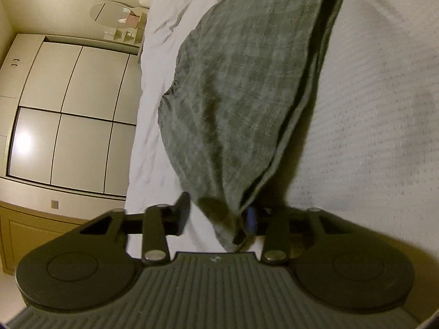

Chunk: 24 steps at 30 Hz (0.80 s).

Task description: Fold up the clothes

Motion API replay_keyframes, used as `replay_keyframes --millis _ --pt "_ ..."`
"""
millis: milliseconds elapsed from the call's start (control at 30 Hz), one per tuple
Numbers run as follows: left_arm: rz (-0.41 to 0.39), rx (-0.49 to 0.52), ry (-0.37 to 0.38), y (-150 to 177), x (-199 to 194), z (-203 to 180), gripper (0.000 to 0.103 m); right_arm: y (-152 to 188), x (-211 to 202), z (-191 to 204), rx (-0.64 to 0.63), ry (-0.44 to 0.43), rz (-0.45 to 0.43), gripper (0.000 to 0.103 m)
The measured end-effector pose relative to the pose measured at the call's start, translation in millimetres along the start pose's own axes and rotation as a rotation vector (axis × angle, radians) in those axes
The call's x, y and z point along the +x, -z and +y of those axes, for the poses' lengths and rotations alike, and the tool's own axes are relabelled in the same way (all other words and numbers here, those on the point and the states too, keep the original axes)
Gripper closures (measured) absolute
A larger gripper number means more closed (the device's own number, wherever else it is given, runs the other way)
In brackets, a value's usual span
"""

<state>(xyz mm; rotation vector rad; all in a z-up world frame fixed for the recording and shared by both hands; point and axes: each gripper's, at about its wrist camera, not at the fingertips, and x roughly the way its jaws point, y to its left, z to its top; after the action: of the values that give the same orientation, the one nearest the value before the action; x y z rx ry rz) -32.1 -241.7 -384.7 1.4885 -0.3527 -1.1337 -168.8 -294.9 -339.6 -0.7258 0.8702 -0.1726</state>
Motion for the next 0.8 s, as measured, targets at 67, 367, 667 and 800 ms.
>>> replay_keyframes --millis 67,367,667,800 --pt "0.011 -0.046 -0.009 -4.4 1.1 -1.3 0.098 8.4 2.1 -6.4 -0.028 0.023 -0.036 0.064" --pt "-0.027 -0.369 -0.044 -38.2 -45.8 22.3 0.1 59.7 -26.1 -71.5 -0.043 0.026 -0.225 0.099" --pt "-0.158 -0.404 0.055 -105.9 -104.3 17.7 0.1 132.6 -66.5 -108.3 -0.143 0.062 -0.267 0.1" --pt "-0.155 -0.417 0.114 -134.5 -131.5 13.2 0.1 158.3 -80.1 -97.5 -0.168 0.032 -0.235 0.1"
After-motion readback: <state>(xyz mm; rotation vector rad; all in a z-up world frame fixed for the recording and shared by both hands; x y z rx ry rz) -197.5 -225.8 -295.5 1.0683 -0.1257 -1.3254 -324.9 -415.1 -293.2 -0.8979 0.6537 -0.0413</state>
